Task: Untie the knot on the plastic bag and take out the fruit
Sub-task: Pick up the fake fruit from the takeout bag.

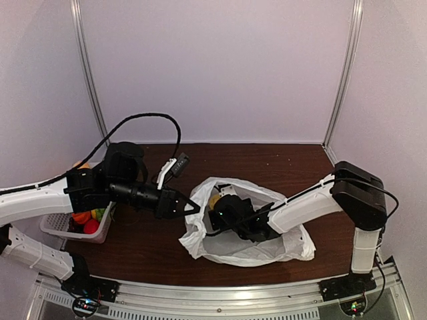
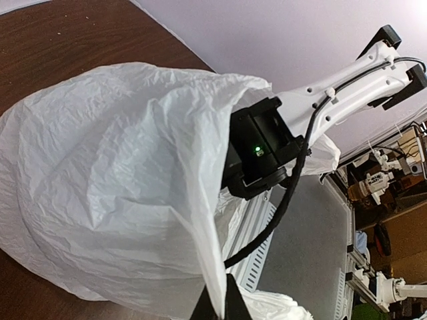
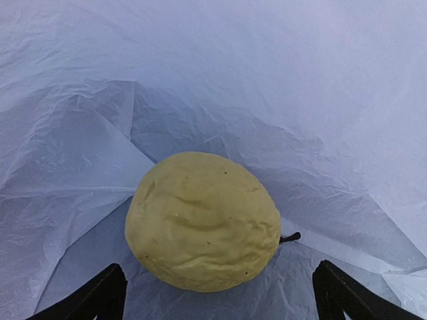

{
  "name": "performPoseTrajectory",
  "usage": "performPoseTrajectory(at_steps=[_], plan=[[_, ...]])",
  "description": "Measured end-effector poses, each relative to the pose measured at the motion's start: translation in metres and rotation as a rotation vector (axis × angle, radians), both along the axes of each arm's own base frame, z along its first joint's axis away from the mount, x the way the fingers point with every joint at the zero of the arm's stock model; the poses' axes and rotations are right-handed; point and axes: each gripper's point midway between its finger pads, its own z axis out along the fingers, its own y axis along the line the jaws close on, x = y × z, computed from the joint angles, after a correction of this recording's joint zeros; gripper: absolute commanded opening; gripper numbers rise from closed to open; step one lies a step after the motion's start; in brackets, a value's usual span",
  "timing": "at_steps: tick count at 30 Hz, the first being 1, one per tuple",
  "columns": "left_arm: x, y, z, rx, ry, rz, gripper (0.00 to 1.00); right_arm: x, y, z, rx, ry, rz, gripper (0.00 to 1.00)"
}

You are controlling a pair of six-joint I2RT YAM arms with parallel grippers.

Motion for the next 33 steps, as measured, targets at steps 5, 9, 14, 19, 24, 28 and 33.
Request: performPoseTrajectory(at_steps=[5, 9, 14, 19, 24, 28, 33], plan=[[0.000, 0.000, 0.001, -0.003, 0.005, 0.002, 0.00, 0.006, 0.002, -0.010, -0.023, -0.001, 0.002, 0.99], [0.000, -0.001, 0.001, -0.005, 0.006, 0.002, 0.00, 0.015, 0.009, -0.007, -0.019, -0.015, 0.010, 0.99], [0.000, -0.001, 0.000, -0.005, 0.009, 0.003, 0.00, 0.029, 0.021, -0.001, -0.010, -0.034, 0.018, 0.98], [0.001, -0.002, -0.001, -0.002, 0.015, 0.005, 0.00, 0.037, 0.024, -0.004, -0.014, -0.035, 0.022, 0.88], [0.001, -0.002, -0.001, -0.003, 0.021, 0.008, 0.00, 0.040, 0.024, -0.005, -0.025, -0.036, 0.032, 0.73], [0.001, -0.002, -0.001, -0.003, 0.025, 0.012, 0.00, 0.040, 0.027, -0.002, -0.016, -0.044, 0.046, 0.62], [0.005, 0.000, -0.003, 0.006, 0.035, 0.042, 0.00, 0.041, 0.031, 0.000, -0.014, -0.053, 0.066, 0.54]])
